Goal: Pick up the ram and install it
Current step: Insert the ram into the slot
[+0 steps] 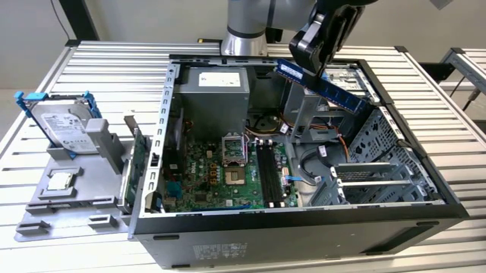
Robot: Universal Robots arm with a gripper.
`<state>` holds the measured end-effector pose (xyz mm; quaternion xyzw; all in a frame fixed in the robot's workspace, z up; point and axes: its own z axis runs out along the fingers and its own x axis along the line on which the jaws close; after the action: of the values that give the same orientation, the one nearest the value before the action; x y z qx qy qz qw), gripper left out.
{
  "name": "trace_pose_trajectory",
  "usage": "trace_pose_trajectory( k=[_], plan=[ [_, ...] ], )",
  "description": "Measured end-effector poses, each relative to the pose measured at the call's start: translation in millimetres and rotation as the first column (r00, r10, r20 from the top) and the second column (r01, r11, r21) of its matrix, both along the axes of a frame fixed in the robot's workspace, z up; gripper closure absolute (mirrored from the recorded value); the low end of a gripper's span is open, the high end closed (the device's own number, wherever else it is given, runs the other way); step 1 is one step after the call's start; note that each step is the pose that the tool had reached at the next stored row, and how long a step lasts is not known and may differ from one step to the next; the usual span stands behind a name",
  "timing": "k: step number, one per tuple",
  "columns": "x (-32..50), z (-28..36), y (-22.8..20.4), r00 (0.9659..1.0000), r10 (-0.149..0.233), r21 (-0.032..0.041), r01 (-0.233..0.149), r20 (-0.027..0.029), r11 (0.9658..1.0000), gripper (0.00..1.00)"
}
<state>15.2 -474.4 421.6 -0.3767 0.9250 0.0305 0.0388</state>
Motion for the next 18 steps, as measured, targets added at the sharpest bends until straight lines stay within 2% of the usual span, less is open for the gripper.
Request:
trace_pose_trajectory(
  k=[18],
  plan=[
    [0.0,0.0,0.0,0.999,-0.044,-0.0001,0.044,0.0,0.999,1.0]
  ],
)
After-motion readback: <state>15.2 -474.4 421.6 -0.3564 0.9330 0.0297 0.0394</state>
